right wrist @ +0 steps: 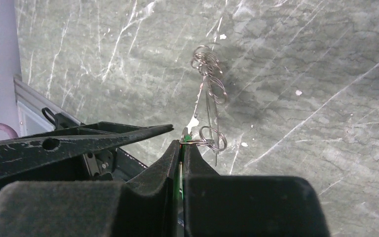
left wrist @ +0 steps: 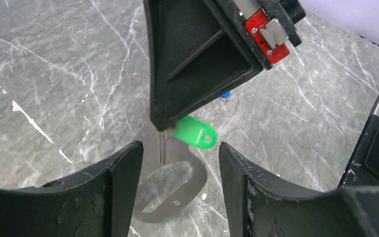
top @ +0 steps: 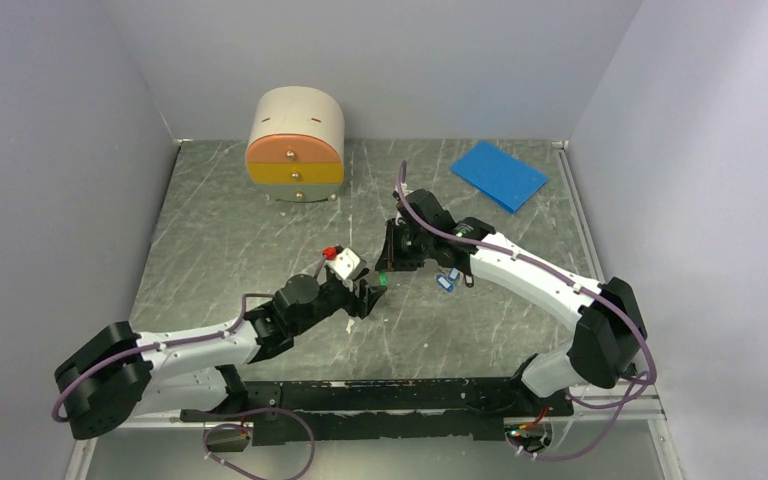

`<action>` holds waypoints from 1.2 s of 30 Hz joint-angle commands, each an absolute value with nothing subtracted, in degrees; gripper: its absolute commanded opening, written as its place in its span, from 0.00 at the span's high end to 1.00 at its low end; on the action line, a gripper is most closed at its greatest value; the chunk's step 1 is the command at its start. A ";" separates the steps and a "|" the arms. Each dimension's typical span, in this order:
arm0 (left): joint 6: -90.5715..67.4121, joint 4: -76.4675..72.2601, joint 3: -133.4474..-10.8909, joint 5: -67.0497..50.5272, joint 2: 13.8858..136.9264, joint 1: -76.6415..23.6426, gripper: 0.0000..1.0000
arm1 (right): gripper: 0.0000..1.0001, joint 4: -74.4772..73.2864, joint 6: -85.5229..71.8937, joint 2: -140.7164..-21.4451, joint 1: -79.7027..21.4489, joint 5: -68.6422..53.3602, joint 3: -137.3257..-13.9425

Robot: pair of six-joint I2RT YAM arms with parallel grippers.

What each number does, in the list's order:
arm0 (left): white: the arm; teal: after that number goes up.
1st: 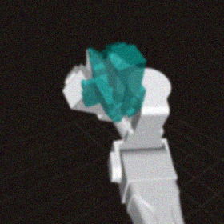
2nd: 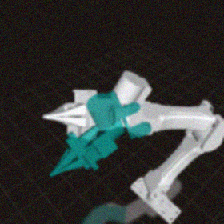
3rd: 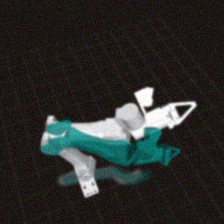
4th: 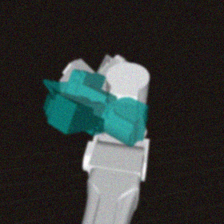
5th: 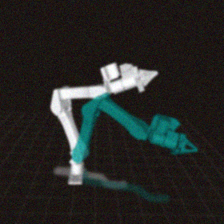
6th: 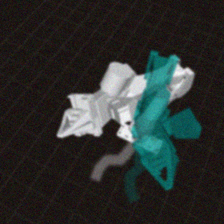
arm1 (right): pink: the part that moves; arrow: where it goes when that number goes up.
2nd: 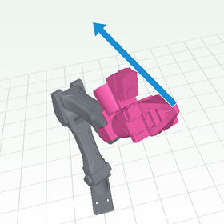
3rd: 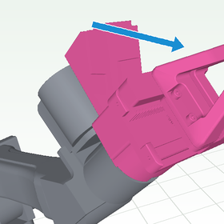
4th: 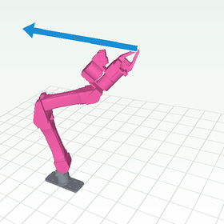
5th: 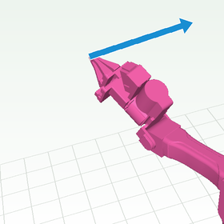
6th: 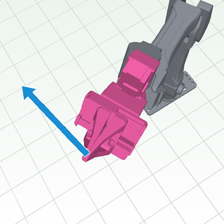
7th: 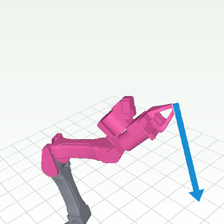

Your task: Remove the keys from the keyring

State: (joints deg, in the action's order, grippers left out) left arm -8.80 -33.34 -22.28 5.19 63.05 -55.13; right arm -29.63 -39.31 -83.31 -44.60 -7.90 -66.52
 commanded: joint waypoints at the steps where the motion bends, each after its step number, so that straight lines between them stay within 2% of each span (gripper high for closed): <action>1: -10.49 -39.87 -25.43 9.94 66.09 -56.66 0.37 | 1.00 -28.46 -42.24 -83.24 -45.38 -5.43 -69.17; 10: -10.74 -39.18 -26.64 15.85 68.53 -56.91 0.39 | 1.00 -28.15 -42.88 -83.06 -45.96 -4.82 -68.66; 12: -10.17 -39.66 -26.63 16.30 68.84 -57.00 0.44 | 1.00 -27.90 -43.09 -83.08 -46.13 -4.92 -68.57; 16: -8.30 -40.58 -26.76 15.34 69.61 -56.95 0.62 | 1.00 -27.57 -43.68 -82.54 -46.30 -4.77 -68.17; 21: -7.73 -41.27 -26.71 15.73 70.84 -57.11 0.73 | 1.00 -26.95 -44.72 -82.00 -46.32 -4.55 -67.89; 23: -6.95 -42.12 -26.31 17.29 71.25 -57.21 0.73 | 1.00 -26.21 -45.64 -81.77 -46.38 -4.91 -67.50; 24: -6.46 -42.63 -26.13 17.97 71.69 -57.22 0.70 | 1.00 -25.79 -46.02 -81.62 -46.46 -4.92 -67.17; 26: -5.92 -43.13 -26.22 19.10 72.60 -57.38 0.58 | 0.99 -25.33 -46.75 -81.40 -46.43 -4.88 -66.84; 30: -4.96 -45.84 -26.10 21.97 74.63 -57.99 0.52 | 0.99 -24.91 -47.87 -80.95 -46.57 -4.15 -66.54; 33: -4.07 -47.81 -25.77 24.05 75.83 -58.31 0.54 | 0.99 -24.20 -48.67 -80.36 -46.58 -3.77 -65.82; 36: -3.28 -49.50 -25.38 25.37 76.15 -58.49 0.65 | 0.97 -24.15 -48.86 -80.13 -46.58 -3.62 -65.54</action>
State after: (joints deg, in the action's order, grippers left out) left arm -5.67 -42.89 -24.77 19.86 75.88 -58.35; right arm -24.88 -47.24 -82.89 -45.95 -2.13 -66.00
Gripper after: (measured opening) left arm 0.415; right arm 0.050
